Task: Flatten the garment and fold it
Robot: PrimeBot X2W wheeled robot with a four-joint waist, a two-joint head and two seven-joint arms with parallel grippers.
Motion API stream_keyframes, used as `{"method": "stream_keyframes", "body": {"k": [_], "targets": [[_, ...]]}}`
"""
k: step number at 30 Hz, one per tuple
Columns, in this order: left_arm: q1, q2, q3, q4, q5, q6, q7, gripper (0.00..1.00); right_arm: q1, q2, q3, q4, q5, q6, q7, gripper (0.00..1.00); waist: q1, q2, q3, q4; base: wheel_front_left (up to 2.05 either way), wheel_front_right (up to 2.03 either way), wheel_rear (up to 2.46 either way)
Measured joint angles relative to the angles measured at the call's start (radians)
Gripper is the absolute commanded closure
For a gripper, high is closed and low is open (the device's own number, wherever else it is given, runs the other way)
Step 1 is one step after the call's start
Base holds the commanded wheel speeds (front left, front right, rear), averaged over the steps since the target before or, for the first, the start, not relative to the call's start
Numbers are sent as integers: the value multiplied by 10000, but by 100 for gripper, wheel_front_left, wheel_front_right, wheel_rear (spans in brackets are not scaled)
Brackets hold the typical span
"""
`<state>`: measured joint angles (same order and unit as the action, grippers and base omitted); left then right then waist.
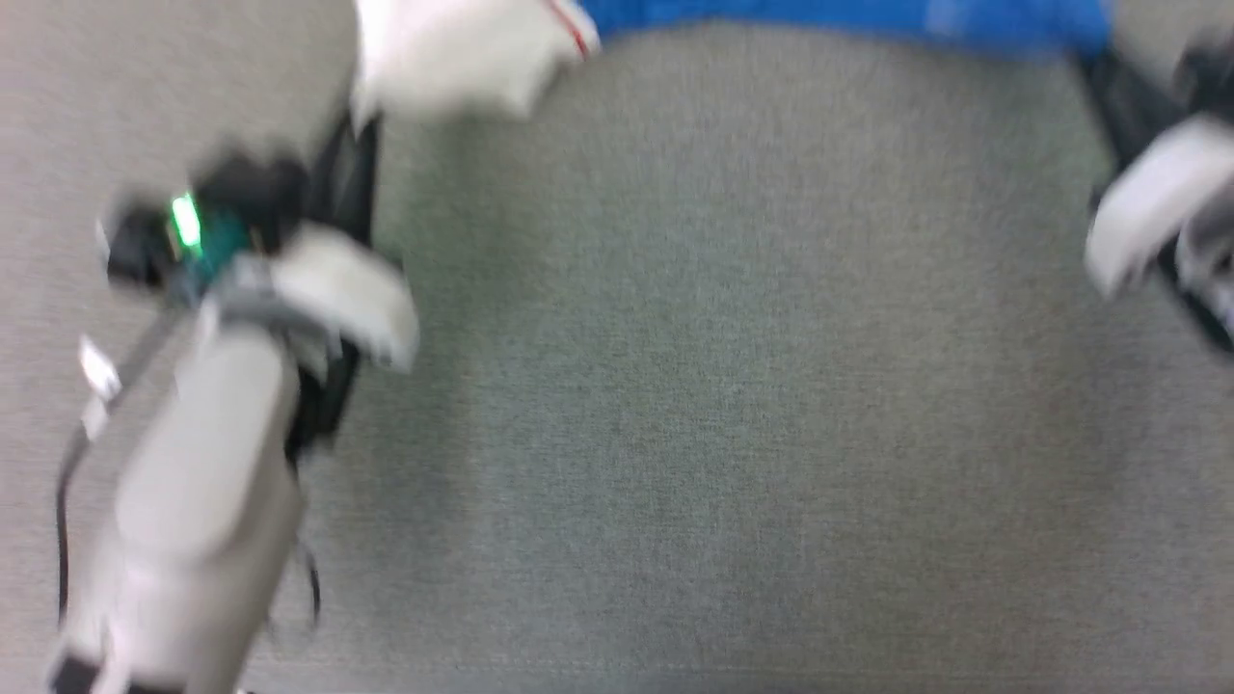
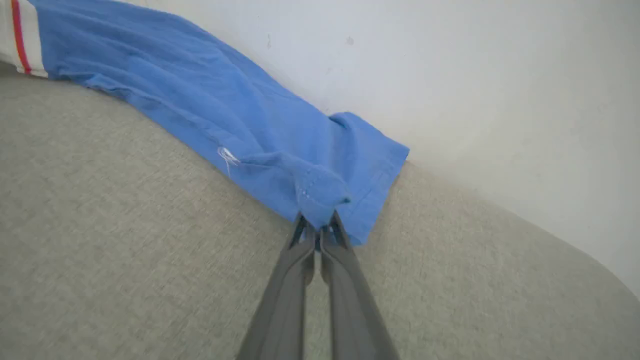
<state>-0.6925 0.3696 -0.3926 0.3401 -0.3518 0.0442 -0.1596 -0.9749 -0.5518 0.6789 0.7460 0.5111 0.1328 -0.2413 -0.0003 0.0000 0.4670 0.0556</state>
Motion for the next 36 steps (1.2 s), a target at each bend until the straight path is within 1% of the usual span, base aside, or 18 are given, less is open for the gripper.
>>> {"method": "stream_keyframes", "body": {"k": [5,9,12,18,24,27,31,33,36], "targets": [[2465,560,-293,-1275,-286,84,640,100,1946,-370,334,-349,610,0,464,100,-1,0,-1125,103,0,0,0],[4063,1106,-307,-2096,-604,224,1325,100,3100,-711,336,-692,1034,-2,984,100,-3,0,-2021,169,0,0,0],[5059,1442,-272,-2744,-920,462,1879,100,3860,-909,199,-995,1350,0,1390,100,-1,0,-2663,210,0,0,0],[6982,2046,-405,-4029,-1590,508,3032,100,5598,-1331,-357,-1760,2140,0,2328,100,0,1,-3824,294,0,0,0],[8379,2295,-451,-5204,-2240,813,3753,100,7406,-1726,-1064,-2800,2637,0,3484,100,0,0,-4762,372,0,0,0],[8990,2311,-523,-5576,-2575,903,3990,100,8293,-1831,-1569,-3304,2796,0,4136,100,0,1,-5112,390,0,0,0],[9697,2362,-692,-5846,-3009,903,4401,100,9445,-1898,-2295,-3831,2895,0,5143,100,1,0,-5425,382,0,0,0],[9943,2399,-815,-5917,-3179,903,4627,100,9912,-1881,-2729,-4136,2800,0,5354,100,1,0,-5492,361,0,0,0],[9997,2410,-842,-5933,-3206,899,4571,100,10345,-1718,-3476,-4594,2502,0,5404,100,2,0,-5461,328,0,0,0]]}}
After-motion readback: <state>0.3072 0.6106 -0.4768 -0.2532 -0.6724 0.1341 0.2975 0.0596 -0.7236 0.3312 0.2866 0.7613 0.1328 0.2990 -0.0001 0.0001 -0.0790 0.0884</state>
